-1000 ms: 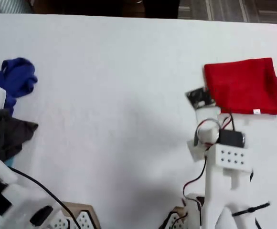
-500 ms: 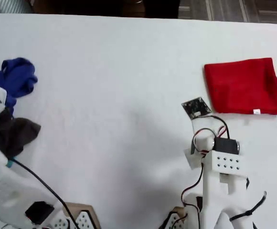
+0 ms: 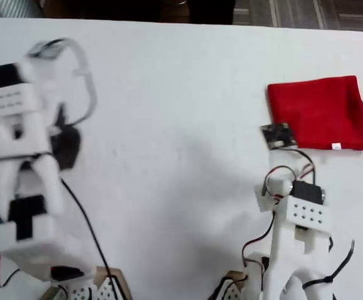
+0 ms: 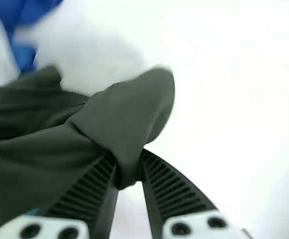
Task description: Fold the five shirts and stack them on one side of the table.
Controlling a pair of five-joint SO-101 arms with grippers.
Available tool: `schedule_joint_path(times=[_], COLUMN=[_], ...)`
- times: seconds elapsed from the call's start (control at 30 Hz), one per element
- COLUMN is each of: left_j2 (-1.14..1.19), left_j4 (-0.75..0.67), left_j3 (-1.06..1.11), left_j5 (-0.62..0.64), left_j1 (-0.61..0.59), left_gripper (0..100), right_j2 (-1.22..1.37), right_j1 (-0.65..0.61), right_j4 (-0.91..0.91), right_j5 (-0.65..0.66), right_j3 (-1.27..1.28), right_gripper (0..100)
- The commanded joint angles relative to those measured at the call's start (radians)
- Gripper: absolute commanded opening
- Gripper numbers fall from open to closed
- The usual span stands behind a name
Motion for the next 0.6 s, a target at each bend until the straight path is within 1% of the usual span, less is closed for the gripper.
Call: schedule_joint_path(times=[0.0, 0.17, 0.27, 0.3, 0.37, 0.5, 0.57], left_j2=[-0.201, -0.399, -0.476, -0.491, -0.503, -0.488, -0.485], left_j4=[0.017, 0.000, -0.052, -0.075, -0.098, -0.103, -0.103], left_j3=[-0.053, -0.104, -0.157, -0.166, -0.168, -0.094, -0.035], left_j5=[0.023, 0.023, 0.023, 0.020, 0.017, 0.020, 0.023], left_j1=[0.239, 0.519, 0.646, 0.672, 0.700, 0.683, 0.671], left_gripper=[3, 3, 3, 3, 3, 3, 7], right_j2=[0.044, 0.140, 0.208, 0.232, 0.275, 0.338, 0.351], right_j1=[0.056, 0.059, 0.059, 0.059, 0.059, 0.059, 0.059], right_j4=[-0.050, -0.079, -0.114, -0.127, -0.150, -0.188, -0.199], right_j5=[-0.051, -0.058, -0.058, -0.058, -0.058, -0.058, -0.058], right_j3=[-0.005, -0.005, -0.005, -0.005, -0.005, -0.005, -0.005], right_gripper=[23.5, 23.5, 23.5, 23.5, 23.5, 23.6, 23.6])
